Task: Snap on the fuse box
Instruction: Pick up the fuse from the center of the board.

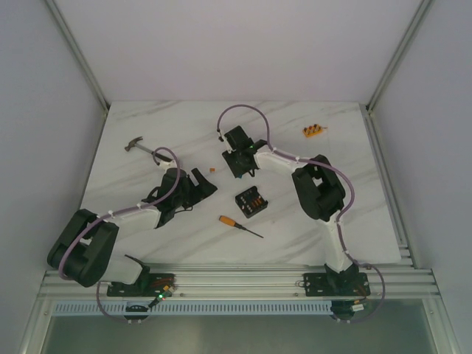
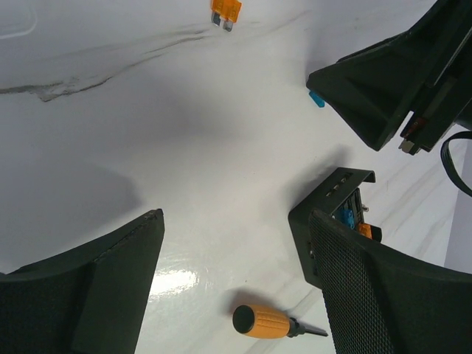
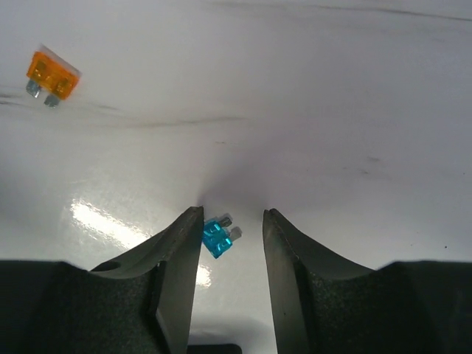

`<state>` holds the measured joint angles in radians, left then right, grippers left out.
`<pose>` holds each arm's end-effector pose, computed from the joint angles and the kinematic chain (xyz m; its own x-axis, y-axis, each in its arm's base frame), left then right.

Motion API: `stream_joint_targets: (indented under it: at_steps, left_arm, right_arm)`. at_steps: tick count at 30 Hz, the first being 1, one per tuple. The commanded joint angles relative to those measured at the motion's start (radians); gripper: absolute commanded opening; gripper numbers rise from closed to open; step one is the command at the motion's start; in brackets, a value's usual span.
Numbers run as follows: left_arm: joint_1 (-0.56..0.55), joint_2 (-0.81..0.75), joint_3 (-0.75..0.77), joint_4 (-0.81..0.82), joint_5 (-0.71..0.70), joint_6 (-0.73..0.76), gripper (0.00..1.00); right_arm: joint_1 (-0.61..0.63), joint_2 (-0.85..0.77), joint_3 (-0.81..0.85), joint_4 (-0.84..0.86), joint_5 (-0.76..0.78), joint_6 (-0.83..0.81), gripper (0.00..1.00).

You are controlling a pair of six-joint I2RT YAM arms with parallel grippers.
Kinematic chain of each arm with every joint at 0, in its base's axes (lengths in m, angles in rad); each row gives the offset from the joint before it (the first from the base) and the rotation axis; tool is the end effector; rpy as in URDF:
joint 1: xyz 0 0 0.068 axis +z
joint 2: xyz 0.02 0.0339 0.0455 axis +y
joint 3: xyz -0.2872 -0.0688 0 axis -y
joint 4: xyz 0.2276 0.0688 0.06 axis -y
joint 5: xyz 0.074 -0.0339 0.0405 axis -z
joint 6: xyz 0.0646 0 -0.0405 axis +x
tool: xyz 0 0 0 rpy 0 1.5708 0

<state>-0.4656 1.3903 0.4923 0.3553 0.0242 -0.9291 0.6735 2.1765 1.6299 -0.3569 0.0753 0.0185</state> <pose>0.2458 -0.1253 0.1839 -0.6506 -0.5694 -0.5025 -0.0899 0.7149 -0.6935 0.3898 0.3048 0.1738 -0.6247 -0.4749 -0.6198 -0.5741 0.8174 -0.0476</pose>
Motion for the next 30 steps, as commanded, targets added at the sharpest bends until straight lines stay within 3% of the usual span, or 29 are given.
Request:
stream_joint_targets:
  at_steps: [1,14,21,30]
  left_arm:
    - [0.005,0.013,0.009,-0.011,-0.002,0.018,0.89]
    - [0.005,0.013,0.011,-0.009,0.007,0.010,0.89]
    - [0.005,0.008,0.007,-0.009,0.007,0.008,0.89]
    - [0.005,-0.024,-0.005,-0.024,-0.025,0.012,0.92]
  right_arm:
    - [-0.010,0.011,0.003,-0.042,0.009,-0.022,0.43]
    - [-0.090,-0.071,-0.114,-0.103,0.105,0.096,0.37]
    - [-0.090,-0.121,-0.133,-0.039,-0.076,-0.090,0.45]
    - [-0.070,-0.077,-0.091,-0.066,-0.202,-0.272,0.54]
